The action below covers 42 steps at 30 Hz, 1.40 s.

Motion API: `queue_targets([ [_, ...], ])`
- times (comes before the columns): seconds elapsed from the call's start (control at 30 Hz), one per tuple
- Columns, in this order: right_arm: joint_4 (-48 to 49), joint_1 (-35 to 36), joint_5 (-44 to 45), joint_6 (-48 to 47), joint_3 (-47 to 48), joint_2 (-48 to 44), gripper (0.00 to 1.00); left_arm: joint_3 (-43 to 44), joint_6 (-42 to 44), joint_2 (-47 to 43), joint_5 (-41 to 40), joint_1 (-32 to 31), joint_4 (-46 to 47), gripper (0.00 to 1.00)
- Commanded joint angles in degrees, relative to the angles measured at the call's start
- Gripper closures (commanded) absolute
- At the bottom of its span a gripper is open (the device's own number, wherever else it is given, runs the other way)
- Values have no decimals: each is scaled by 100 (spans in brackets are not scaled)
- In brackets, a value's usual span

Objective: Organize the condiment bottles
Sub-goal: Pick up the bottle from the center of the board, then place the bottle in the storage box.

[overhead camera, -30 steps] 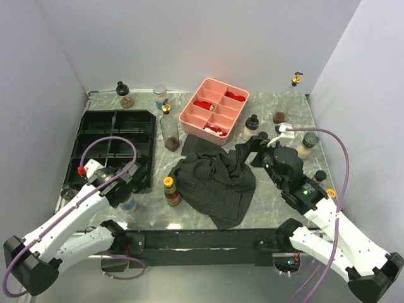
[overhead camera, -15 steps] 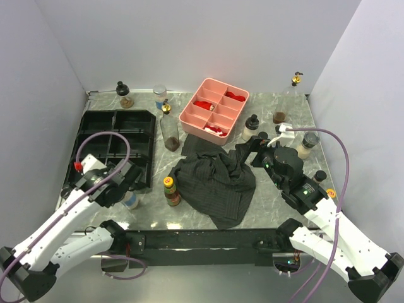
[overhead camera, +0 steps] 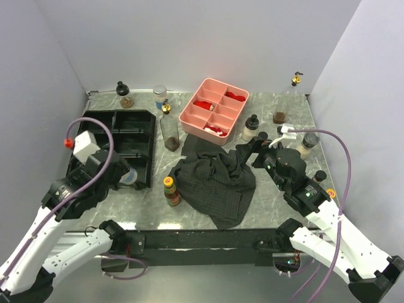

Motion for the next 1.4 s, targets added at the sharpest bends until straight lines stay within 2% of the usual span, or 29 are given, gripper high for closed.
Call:
queue_targets([
  [0.0, 32, -9, -303, -33, 228, -42, 0, 283, 2158, 224, 16, 24, 1970, 99],
  [0.1, -144, -9, -673, -51, 395, -15, 0, 458, 2651, 961, -379, 50, 2436, 99],
  [0.13, -188, -17, -874, -33, 465, -41, 0, 546, 2870, 1398, -398, 172, 2516, 99],
  [0.27, -224, -9, -1437, 107, 334, -313, 0, 977, 3363, 2166, -241, 743, 3051, 99],
  [0.4, 197, -18, -2027, 292, -237, -892, 0, 1240, 3654, 2580, 559, 1788, 3930, 99],
  [0.43, 224, -9, -2071, 353, -403, -972, 0, 1328, 3698, 2781, 778, 2147, 3975, 99],
  [0.6, 207, -17, -2054, 362, -624, -1420, 0, 1935, 3847, 3423, 1367, 3142, 4291, 99],
  [0.7, 250, -17, -2001, 459, -695, -1606, 0, 2251, 3874, 4063, 2000, 3897, 4397, 99],
  [0.73, 294, -9, -2036, 477, -756, -1650, 0, 2278, 3891, 4170, 2437, 4187, 4563, 99],
  [0.83, 426, -9, -2115, 529, -844, -1746, 0, 2322, 3786, 4566, 3011, 4653, 4775, 99],
  [0.87, 470, -9, -2107, 521, -862, -1755, 0, 2374, 3742, 4663, 3439, 4760, 4853, 99],
  [0.97, 471, -17, -2080, 477, -879, -1703, 0, 2454, 3733, 5032, 3759, 5024, 4977, 99],
  [1.23, 497, -9, -2186, 415, -888, -1589, 0, 2428, 3935, 5551, 3602, 5429, 5513, 99],
  [1.37, 515, -9, -2133, 389, -906, -1580, 0, 2795, 4049, 5955, 3408, 5438, 5470, 99],
])
